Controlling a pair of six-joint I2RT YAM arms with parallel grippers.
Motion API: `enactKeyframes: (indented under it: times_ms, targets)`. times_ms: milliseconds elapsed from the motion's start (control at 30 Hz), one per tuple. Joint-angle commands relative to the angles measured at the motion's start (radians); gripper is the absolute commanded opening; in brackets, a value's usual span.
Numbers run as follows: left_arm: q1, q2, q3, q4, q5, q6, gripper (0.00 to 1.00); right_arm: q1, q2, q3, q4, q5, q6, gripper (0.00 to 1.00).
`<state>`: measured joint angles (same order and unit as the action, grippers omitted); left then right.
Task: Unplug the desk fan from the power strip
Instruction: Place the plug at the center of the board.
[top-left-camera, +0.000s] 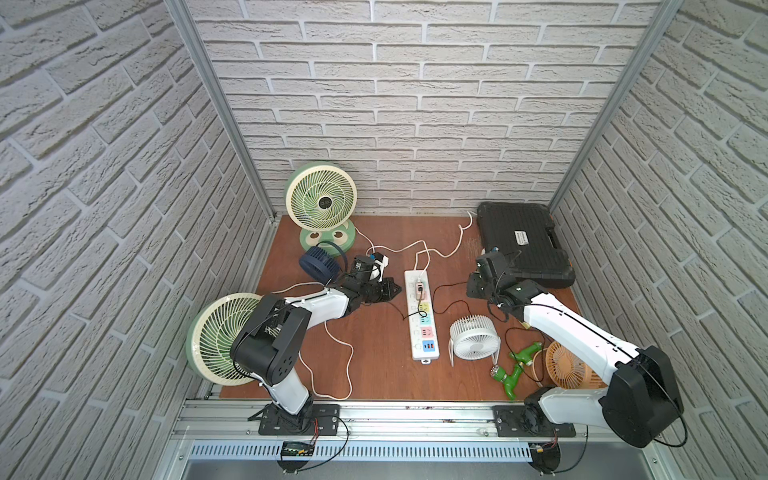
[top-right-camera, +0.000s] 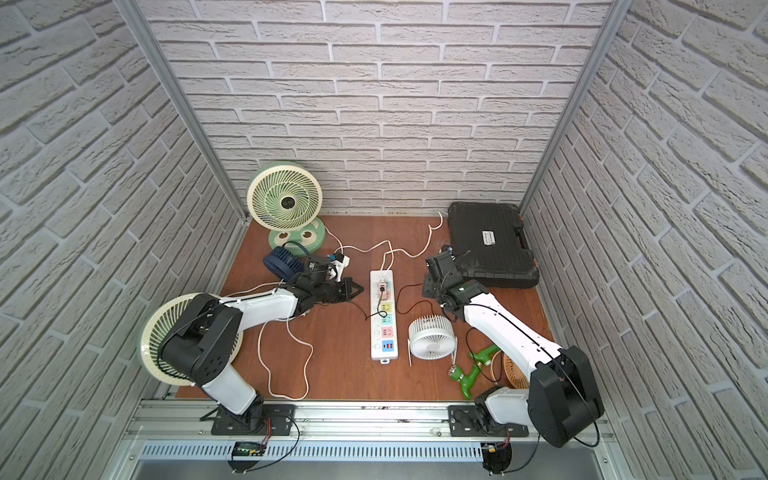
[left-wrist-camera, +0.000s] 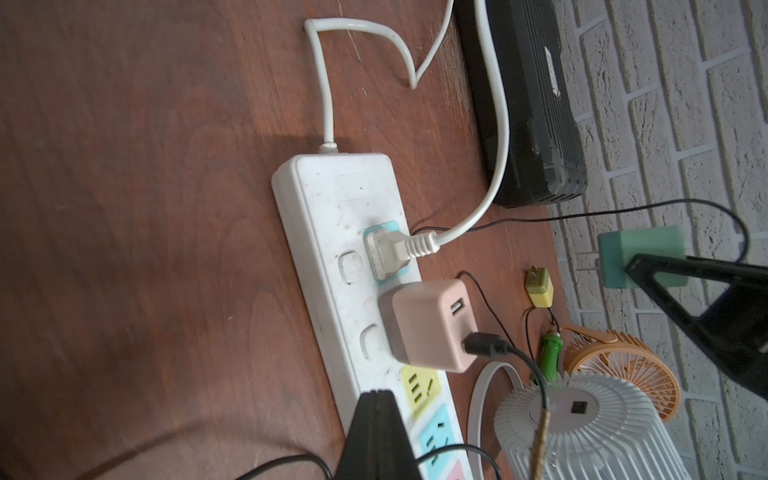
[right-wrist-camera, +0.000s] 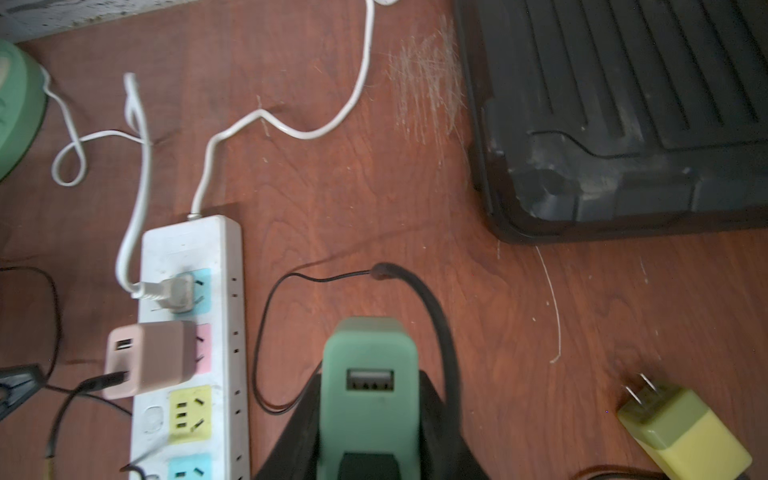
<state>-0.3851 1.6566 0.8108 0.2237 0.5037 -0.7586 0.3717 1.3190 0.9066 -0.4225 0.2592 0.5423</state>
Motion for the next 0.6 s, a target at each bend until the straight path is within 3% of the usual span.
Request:
enactKeyframes:
  times_ms: [0,267,567]
  targets:
    - [0.008,-0.024,-0.012,0.009,-0.005,0.023,0.0,-0.033,0.022,-0.028,0.057,-0.081,0.011,0.19]
    - [0.011,-0.012,-0.009,0.012,-0.001,0.022,0.0,-0.052,0.124,-0.056,0.093,-0.173,0.033,0.2]
    - [0.021,-0.004,-0.011,0.016,0.005,0.023,0.0,-0.051,0.153,-0.066,0.092,-0.155,0.037,0.27]
